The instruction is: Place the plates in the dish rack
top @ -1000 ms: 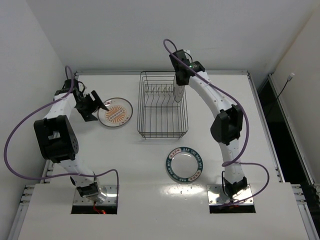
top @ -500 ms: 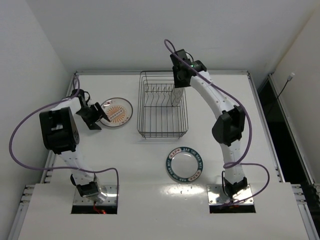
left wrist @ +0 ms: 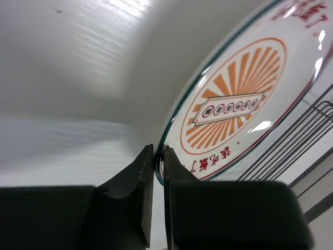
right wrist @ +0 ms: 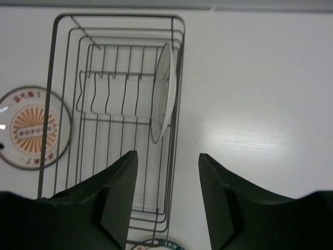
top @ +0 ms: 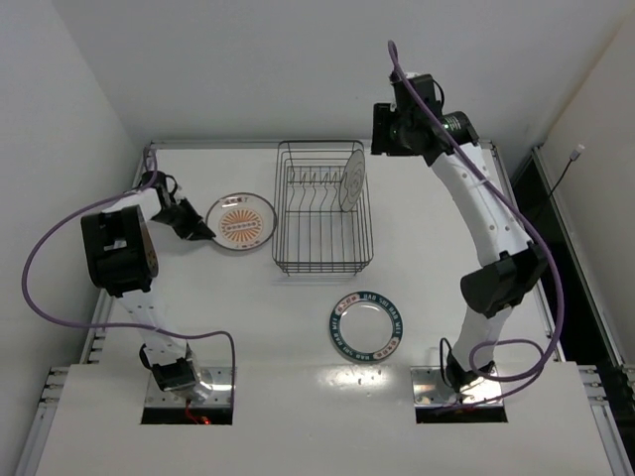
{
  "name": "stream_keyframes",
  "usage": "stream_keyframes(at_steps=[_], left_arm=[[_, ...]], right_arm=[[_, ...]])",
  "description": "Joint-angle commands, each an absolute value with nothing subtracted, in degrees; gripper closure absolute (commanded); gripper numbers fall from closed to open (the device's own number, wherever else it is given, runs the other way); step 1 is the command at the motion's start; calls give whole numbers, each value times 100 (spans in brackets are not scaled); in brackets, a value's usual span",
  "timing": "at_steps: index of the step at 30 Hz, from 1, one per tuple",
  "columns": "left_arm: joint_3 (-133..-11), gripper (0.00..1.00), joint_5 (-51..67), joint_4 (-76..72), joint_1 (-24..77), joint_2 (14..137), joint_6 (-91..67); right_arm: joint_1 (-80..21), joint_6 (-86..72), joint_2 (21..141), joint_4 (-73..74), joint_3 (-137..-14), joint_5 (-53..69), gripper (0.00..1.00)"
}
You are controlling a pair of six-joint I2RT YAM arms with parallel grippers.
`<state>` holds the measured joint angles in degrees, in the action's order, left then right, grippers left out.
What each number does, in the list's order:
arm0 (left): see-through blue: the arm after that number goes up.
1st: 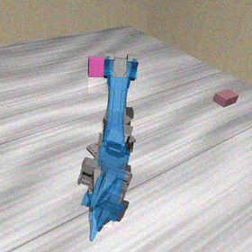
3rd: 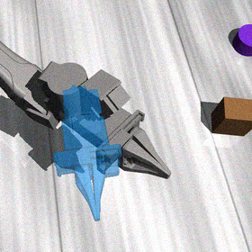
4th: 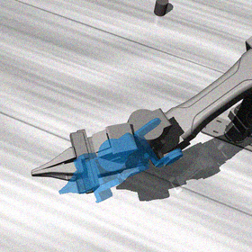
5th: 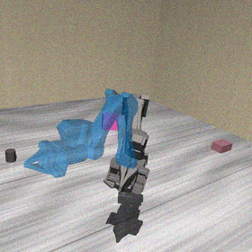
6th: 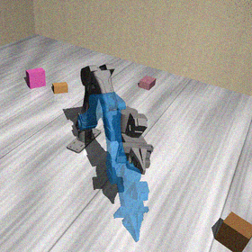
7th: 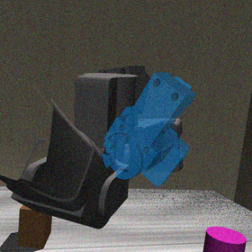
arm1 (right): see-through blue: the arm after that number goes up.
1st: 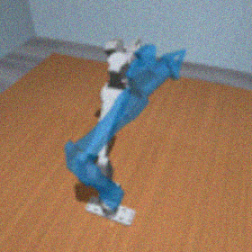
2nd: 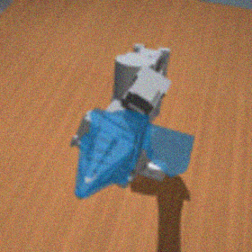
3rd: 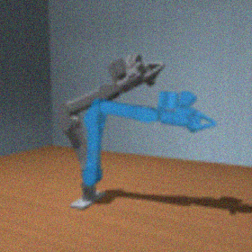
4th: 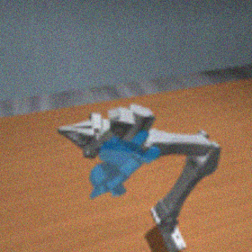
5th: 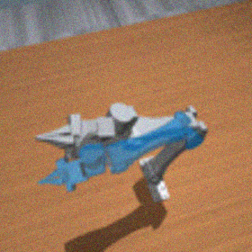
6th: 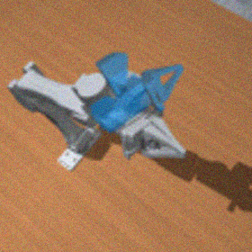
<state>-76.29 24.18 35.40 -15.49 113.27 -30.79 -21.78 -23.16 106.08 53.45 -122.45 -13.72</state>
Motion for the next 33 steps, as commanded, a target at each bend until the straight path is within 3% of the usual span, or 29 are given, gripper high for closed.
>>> stream_keyframes(at_steps=[1,8,11,33], left_arm=[[-7893,100,2397,3489,-1626,11137,-3181],[-8007,100,3645,2524,-1810,10328,-3901],[-8007,100,4181,2084,-1811,10195,-4236],[-7339,100,5625,335,-1108,9747,-5071]], right_arm=[[-1969,-2347,10503,4967,-11524,-144,51],[-1494,-3540,10941,2538,-10302,4413,43],[-1494,-4323,11275,1698,-9976,5157,43],[-1960,-4957,13051,1283,-11312,5089,43]])
